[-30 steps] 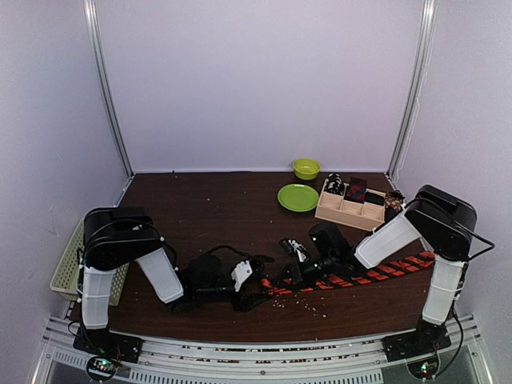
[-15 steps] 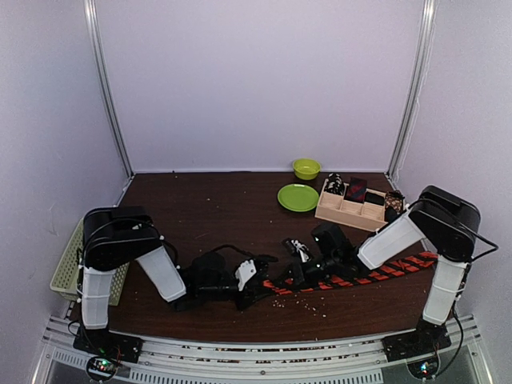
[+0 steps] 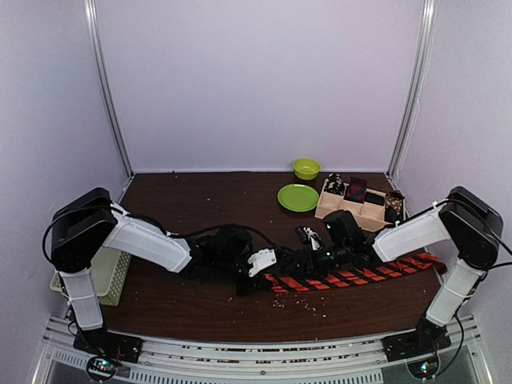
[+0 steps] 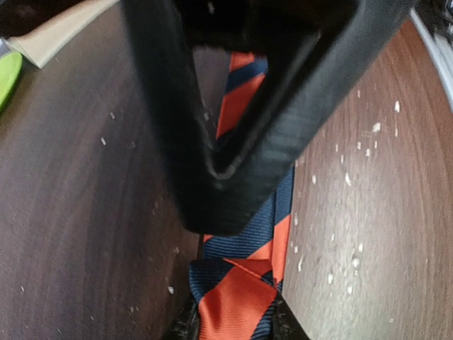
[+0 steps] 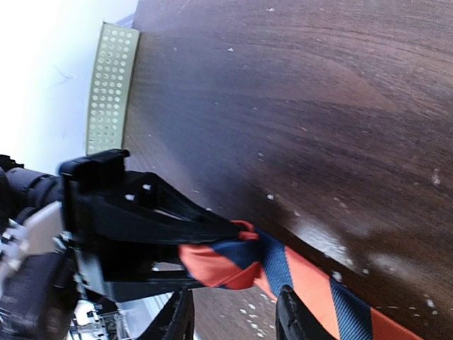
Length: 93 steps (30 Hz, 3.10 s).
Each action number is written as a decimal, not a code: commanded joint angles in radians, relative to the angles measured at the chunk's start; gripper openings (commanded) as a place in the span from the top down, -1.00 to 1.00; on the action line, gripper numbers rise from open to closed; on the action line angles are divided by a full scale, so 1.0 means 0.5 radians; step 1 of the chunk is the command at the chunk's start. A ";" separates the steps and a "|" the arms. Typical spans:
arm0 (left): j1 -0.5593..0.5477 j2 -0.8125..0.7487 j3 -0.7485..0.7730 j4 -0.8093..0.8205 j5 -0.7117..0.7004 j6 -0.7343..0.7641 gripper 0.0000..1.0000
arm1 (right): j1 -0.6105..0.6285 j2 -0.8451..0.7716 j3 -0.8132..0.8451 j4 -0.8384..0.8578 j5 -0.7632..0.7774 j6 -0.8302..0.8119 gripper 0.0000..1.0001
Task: Roll the ties
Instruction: Roll the tie at the center of the board.
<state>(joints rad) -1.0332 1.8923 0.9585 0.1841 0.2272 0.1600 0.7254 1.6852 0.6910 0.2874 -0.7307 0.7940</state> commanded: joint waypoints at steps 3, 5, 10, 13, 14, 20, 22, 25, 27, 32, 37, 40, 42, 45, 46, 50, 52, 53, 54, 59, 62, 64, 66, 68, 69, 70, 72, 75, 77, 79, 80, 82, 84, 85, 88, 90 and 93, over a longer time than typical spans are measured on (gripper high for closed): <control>0.017 0.087 0.169 -0.655 -0.116 0.144 0.48 | 0.064 0.098 0.001 0.359 -0.118 0.275 0.27; 0.017 0.104 0.196 -0.716 -0.135 0.157 0.48 | 0.094 0.151 0.009 0.443 -0.126 0.327 0.30; 0.017 0.112 0.202 -0.736 -0.131 0.159 0.48 | 0.162 0.277 0.059 0.620 -0.115 0.465 0.28; 0.017 0.111 0.198 -0.734 -0.126 0.163 0.48 | 0.194 0.354 0.116 0.566 -0.082 0.460 0.24; 0.017 0.112 0.199 -0.733 -0.123 0.164 0.48 | 0.202 0.373 0.130 0.546 -0.066 0.454 0.22; 0.017 0.115 0.206 -0.741 -0.132 0.163 0.48 | 0.258 0.442 0.206 0.304 0.017 0.342 0.25; 0.017 0.115 0.203 -0.740 -0.137 0.164 0.48 | 0.266 0.460 0.213 0.252 0.034 0.311 0.28; 0.017 0.115 0.200 -0.719 -0.135 0.158 0.48 | 0.264 0.488 0.189 0.235 0.065 0.319 0.31; 0.019 0.116 0.189 -0.698 -0.127 0.153 0.47 | 0.264 0.492 0.097 0.399 0.077 0.411 0.31; 0.020 0.121 0.155 -0.667 -0.111 0.146 0.48 | 0.249 0.571 -0.114 1.106 0.065 0.790 0.33; 0.023 0.115 0.139 -0.654 -0.115 0.147 0.48 | 0.251 0.661 -0.157 1.437 0.073 1.005 0.35; 0.023 0.111 0.145 -0.655 -0.115 0.155 0.48 | 0.256 0.665 -0.135 1.411 0.083 0.995 0.42; 0.025 0.110 0.148 -0.656 -0.115 0.155 0.48 | 0.255 0.663 -0.123 1.369 0.090 0.984 0.57; 0.026 0.109 0.144 -0.654 -0.112 0.164 0.48 | 0.253 0.662 -0.122 1.294 0.078 0.955 0.64; 0.029 0.108 0.141 -0.651 -0.105 0.166 0.48 | 0.253 0.659 -0.134 1.287 0.081 0.951 0.62; 0.032 0.111 0.132 -0.633 -0.087 0.176 0.48 | 0.250 0.629 -0.173 1.310 0.102 0.963 0.31; 0.032 0.109 0.125 -0.626 -0.078 0.180 0.48 | 0.241 0.603 -0.193 1.363 0.124 0.981 0.23; 0.032 0.109 0.126 -0.623 -0.074 0.182 0.48 | 0.233 0.591 -0.194 1.372 0.133 0.981 0.22; 0.032 0.109 0.124 -0.619 -0.071 0.179 0.48 | 0.228 0.581 -0.188 1.374 0.144 0.978 0.22; 0.032 0.106 0.105 -0.592 -0.051 0.185 0.48 | 0.209 0.630 -0.127 1.366 0.143 0.968 0.32; 0.032 0.106 0.100 -0.589 -0.050 0.194 0.48 | 0.213 0.655 -0.110 1.377 0.142 0.985 0.44; 0.032 0.105 0.093 -0.582 -0.044 0.198 0.48 | 0.212 0.653 -0.111 1.333 0.150 0.970 0.68; 0.035 0.101 0.073 -0.542 -0.052 0.194 0.47 | 0.212 0.643 -0.116 1.249 0.165 0.914 0.95; 0.050 0.070 0.003 -0.420 -0.058 0.168 0.33 | 0.212 0.646 -0.130 1.192 0.166 0.883 1.00; 0.060 0.044 -0.052 -0.324 -0.062 0.145 0.23 | 0.212 0.655 -0.142 1.185 0.165 0.876 1.00; 0.071 0.013 -0.116 -0.215 -0.054 0.123 0.12 | 0.209 0.665 -0.159 1.183 0.165 0.873 1.00; 0.093 -0.046 -0.262 0.072 -0.042 0.072 -0.09 | 0.207 0.685 -0.192 1.190 0.163 0.871 1.00; 0.114 -0.078 -0.461 0.513 -0.031 -0.006 -0.25 | 0.204 0.710 -0.235 1.186 0.176 0.862 1.00; 0.115 -0.046 -0.549 0.752 -0.032 -0.026 -0.32 | 0.201 0.726 -0.252 1.177 0.179 0.864 1.00; 0.115 0.001 -0.623 0.996 -0.039 -0.048 -0.35 | 0.200 0.737 -0.262 1.162 0.176 0.875 1.00; 0.115 0.031 -0.678 1.157 -0.040 -0.063 -0.36 | 0.198 0.734 -0.263 1.143 0.177 0.871 1.00; 0.121 0.124 -0.767 1.523 -0.009 -0.109 -0.38 | 0.197 0.721 -0.268 1.082 0.179 0.851 1.00; 0.122 0.253 -0.804 1.831 0.011 -0.154 -0.38 | 0.195 0.708 -0.270 1.027 0.184 0.834 1.00; 0.122 0.287 -0.806 1.921 0.029 -0.173 -0.37 | 0.194 0.701 -0.268 0.994 0.182 0.819 1.00; 0.121 0.462 -0.793 2.125 0.078 -0.228 -0.35 | 0.196 0.672 -0.250 0.894 0.195 0.775 1.00; 0.121 0.551 -0.782 2.227 0.086 -0.254 -0.33 | 0.195 0.655 -0.240 0.844 0.199 0.753 1.00; 0.121 0.631 -0.761 2.269 0.093 -0.262 -0.20 | 0.194 0.636 -0.226 0.807 0.204 0.744 1.00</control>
<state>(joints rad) -0.9775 2.1300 0.5819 1.2518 0.2703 0.0326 0.8288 1.9831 0.6052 0.9146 -0.6716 1.1957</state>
